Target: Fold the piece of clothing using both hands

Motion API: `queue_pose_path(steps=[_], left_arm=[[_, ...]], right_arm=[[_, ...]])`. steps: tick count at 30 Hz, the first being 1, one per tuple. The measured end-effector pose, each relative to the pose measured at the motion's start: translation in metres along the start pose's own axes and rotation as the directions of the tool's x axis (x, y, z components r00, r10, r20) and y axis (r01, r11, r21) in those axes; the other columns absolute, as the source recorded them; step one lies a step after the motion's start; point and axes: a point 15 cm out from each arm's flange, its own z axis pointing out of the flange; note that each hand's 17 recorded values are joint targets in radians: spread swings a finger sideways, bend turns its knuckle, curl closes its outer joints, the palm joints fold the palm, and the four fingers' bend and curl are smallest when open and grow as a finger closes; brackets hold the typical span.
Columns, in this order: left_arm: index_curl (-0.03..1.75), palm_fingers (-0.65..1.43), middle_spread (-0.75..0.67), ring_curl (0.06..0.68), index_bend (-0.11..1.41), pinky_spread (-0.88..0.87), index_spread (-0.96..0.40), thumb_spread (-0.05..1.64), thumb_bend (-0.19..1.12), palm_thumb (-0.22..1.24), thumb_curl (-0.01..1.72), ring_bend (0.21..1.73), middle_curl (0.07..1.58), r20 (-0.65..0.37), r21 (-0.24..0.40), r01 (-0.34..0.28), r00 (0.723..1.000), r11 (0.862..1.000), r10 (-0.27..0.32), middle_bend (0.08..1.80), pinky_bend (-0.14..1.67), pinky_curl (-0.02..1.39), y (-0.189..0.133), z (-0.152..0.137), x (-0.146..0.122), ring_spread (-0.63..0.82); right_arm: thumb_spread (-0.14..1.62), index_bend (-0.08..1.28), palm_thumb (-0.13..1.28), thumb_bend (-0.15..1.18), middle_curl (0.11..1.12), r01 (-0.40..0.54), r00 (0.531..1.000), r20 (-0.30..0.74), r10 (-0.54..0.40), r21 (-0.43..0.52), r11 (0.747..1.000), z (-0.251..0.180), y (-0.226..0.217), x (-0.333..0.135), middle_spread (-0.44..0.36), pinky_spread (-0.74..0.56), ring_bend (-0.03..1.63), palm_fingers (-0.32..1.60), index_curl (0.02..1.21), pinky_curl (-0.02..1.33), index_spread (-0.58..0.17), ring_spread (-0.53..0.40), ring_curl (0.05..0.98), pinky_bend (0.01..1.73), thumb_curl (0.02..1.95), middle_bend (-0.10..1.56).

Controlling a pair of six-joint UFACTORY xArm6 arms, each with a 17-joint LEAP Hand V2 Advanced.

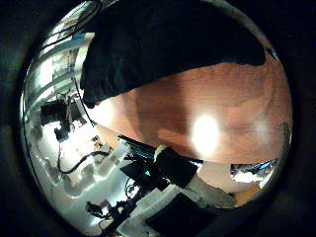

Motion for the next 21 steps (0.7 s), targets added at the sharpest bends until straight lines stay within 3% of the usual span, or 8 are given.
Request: queue_pose_path(steps=[3, 5, 7, 9, 10, 16, 21], left_arm=[[0.30, -0.04, 0.44, 0.227, 0.16, 0.50, -0.02, 1.25, -0.01, 0.16, 0.26, 0.65, 0.22, 0.001, 0.001, -0.003, 1.000, 1.000, 0.003, 0.17, 0.43, 0.36, 0.000, 0.000, 0.001, 0.47], [0.30, -0.04, 0.43, 0.227, 0.16, 0.50, -0.03, 1.25, -0.01, 0.17, 0.26, 0.65, 0.22, -0.001, 0.003, -0.002, 1.000, 1.000, 0.002, 0.17, 0.43, 0.36, -0.001, 0.000, 0.001, 0.47], [0.30, -0.04, 0.43, 0.226, 0.16, 0.50, -0.03, 1.25, -0.01, 0.18, 0.26, 0.65, 0.22, -0.001, 0.002, -0.008, 1.000, 1.000, 0.008, 0.17, 0.43, 0.36, -0.003, 0.001, 0.004, 0.47], [0.30, -0.03, 0.42, 0.225, 0.16, 0.50, -0.04, 1.25, -0.01, 0.18, 0.26, 0.65, 0.22, 0.001, -0.005, -0.013, 1.000, 1.000, 0.013, 0.17, 0.43, 0.35, -0.006, 0.005, 0.007, 0.47], [0.30, -0.03, 0.42, 0.225, 0.16, 0.50, -0.04, 1.25, -0.01, 0.18, 0.26, 0.65, 0.22, 0.002, -0.011, -0.013, 1.000, 1.000, 0.013, 0.17, 0.43, 0.35, -0.007, 0.008, 0.008, 0.47], [0.30, -0.03, 0.42, 0.223, 0.16, 0.50, -0.05, 1.25, -0.01, 0.19, 0.26, 0.65, 0.23, 0.004, -0.021, -0.018, 1.000, 1.000, 0.018, 0.17, 0.43, 0.34, -0.012, 0.015, 0.014, 0.47], [0.30, -0.02, 0.40, 0.226, 0.16, 0.49, -0.05, 1.26, -0.01, 0.19, 0.26, 0.66, 0.23, 0.009, -0.029, -0.036, 0.999, 0.999, 0.037, 0.17, 0.43, 0.34, -0.014, 0.018, 0.023, 0.46]], right_arm=[[1.13, 0.16, 0.69, 0.04, 0.40, -0.028, 0.999, -0.031, 0.028, -0.012, 1.000, 0.004, -0.001, 0.003, -0.066, 0.26, 0.83, 0.31, 0.31, 0.36, -0.263, -0.080, 0.327, 0.70, 0.36, 0.37], [1.12, 0.12, 0.76, 0.05, 0.41, -0.035, 0.998, -0.046, 0.035, 0.000, 0.999, 0.003, -0.003, 0.007, -0.124, 0.03, 0.99, 0.66, 0.28, 0.37, -0.283, -0.186, 0.350, 0.88, 0.38, 0.41], [1.12, 0.20, 0.82, 0.06, 0.47, -0.043, 0.998, -0.047, 0.043, 0.010, 0.999, 0.003, -0.002, 0.011, -0.174, -0.16, 1.08, 1.00, 0.31, 0.41, -0.339, -0.240, 0.396, 1.00, 0.39, 0.52], [1.11, 0.27, 0.84, 0.05, 0.53, -0.057, 0.997, -0.045, 0.058, 0.027, 0.998, 0.003, 0.000, 0.020, -0.201, -0.24, 1.12, 1.14, 0.36, 0.45, -0.380, -0.251, 0.440, 1.04, 0.41, 0.64], [1.11, 0.38, 0.85, 0.05, 0.57, -0.062, 0.997, -0.045, 0.064, 0.046, 0.997, 0.000, 0.000, 0.023, -0.210, -0.23, 1.14, 1.26, 0.41, 0.48, -0.395, -0.247, 0.464, 1.08, 0.41, 0.72], [1.15, 0.78, 0.93, 0.04, 0.73, -0.088, 0.993, -0.070, 0.097, 0.118, 0.989, -0.005, 0.033, 0.053, -0.202, -0.22, 1.25, 1.23, 0.63, 0.59, -0.418, -0.238, 0.555, 1.22, 0.44, 1.04], [1.18, 0.92, 0.97, 0.03, 0.79, -0.102, 0.983, -0.136, 0.125, 0.166, 0.981, -0.008, 0.061, 0.085, -0.175, -0.21, 1.33, 1.11, 0.76, 0.66, -0.394, -0.237, 0.616, 1.30, 0.47, 1.17]])
